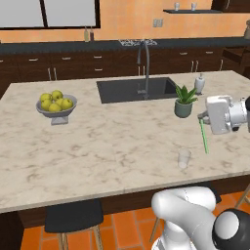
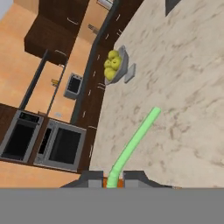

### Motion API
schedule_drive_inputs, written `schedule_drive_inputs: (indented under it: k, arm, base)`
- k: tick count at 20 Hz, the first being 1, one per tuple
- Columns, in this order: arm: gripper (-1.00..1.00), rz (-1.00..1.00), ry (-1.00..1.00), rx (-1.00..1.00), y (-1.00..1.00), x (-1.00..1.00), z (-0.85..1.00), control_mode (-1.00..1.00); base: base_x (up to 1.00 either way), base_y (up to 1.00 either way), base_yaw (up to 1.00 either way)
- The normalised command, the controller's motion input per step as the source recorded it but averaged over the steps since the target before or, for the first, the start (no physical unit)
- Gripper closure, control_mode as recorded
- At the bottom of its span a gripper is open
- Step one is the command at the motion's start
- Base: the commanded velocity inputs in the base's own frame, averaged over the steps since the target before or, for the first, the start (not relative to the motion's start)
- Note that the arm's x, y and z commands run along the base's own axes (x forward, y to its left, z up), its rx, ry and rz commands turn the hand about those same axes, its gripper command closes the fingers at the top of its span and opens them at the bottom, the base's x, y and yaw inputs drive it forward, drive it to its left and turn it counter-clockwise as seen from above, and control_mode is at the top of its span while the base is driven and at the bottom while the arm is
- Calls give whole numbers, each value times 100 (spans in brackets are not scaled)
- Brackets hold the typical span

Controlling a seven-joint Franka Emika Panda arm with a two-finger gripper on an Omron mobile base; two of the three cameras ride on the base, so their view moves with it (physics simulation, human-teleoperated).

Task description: Take a straw from the drawer in front and place it inside the glass cup on the dining counter.

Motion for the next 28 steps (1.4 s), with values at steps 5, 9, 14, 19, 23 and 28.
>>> schedule_drive_inputs:
  k: [5,9,14,19,23,28]
  arm:
    - [100,0,-1,6,0,44,-15,-100]
    - [100,0,-5,0,0,29,-14,-100]
    - [100,0,-7,0,0,4,-21,-100]
    - [100,0,-10,0,0,0,-17,-100]
    - [100,1,-15,0,0,0,-15,-100]
    - [100,1,-18,0,0,0,-14,-100]
  base:
    - [0,0,0]
    - [0,0,0]
    - [0,0,0]
    - [0,0,0]
    - [0,0,0]
    - [0,0,0]
